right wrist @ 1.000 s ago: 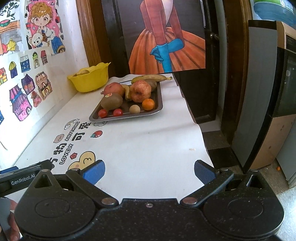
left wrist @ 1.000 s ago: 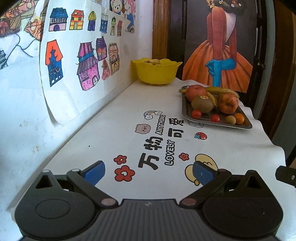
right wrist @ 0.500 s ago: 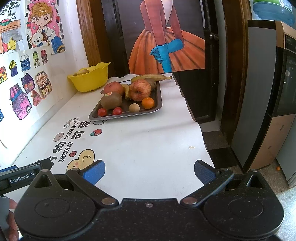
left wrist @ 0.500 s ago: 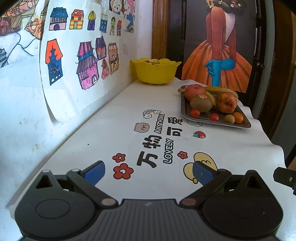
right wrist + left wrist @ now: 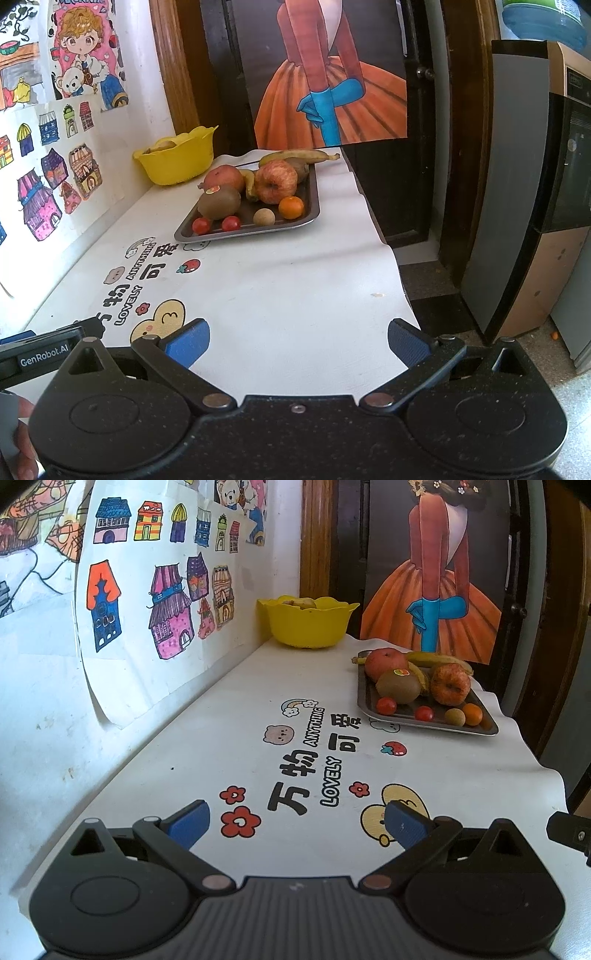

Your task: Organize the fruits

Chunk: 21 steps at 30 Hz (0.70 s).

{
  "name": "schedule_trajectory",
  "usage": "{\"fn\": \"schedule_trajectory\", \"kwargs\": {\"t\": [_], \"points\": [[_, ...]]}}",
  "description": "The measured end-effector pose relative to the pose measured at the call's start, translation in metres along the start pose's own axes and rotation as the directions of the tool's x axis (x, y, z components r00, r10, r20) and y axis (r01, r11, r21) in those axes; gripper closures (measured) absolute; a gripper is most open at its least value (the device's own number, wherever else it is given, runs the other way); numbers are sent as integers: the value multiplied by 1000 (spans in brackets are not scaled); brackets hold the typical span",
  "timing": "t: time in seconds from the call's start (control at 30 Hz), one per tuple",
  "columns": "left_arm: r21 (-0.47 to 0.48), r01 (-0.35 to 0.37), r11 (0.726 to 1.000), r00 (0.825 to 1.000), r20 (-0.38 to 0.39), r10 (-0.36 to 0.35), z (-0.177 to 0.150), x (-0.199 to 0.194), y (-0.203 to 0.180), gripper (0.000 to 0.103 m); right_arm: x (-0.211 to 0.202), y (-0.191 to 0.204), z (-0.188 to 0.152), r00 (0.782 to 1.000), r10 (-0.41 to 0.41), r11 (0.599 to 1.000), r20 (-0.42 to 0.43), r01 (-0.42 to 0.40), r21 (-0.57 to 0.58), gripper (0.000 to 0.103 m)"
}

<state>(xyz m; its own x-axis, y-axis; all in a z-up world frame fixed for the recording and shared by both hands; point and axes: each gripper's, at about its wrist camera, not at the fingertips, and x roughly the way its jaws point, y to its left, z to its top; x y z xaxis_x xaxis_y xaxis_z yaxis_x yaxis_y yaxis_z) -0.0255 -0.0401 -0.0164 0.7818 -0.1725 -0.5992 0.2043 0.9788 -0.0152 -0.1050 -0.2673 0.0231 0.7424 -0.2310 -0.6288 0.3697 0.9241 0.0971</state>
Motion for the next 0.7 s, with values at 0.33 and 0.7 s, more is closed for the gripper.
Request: {"fn": "schedule_trajectory", "kwargs": {"t": [0.33, 0.7], "points": [[2, 0, 1000, 1000, -3, 0, 0, 0, -1, 1, 0, -1, 1, 1000, -1, 1000, 0, 1, 1, 1], [2, 0, 1000, 1000, -7, 0, 0, 2, -2, 1, 0, -2, 0, 1000, -8, 1000, 2, 8, 5, 1]]}}
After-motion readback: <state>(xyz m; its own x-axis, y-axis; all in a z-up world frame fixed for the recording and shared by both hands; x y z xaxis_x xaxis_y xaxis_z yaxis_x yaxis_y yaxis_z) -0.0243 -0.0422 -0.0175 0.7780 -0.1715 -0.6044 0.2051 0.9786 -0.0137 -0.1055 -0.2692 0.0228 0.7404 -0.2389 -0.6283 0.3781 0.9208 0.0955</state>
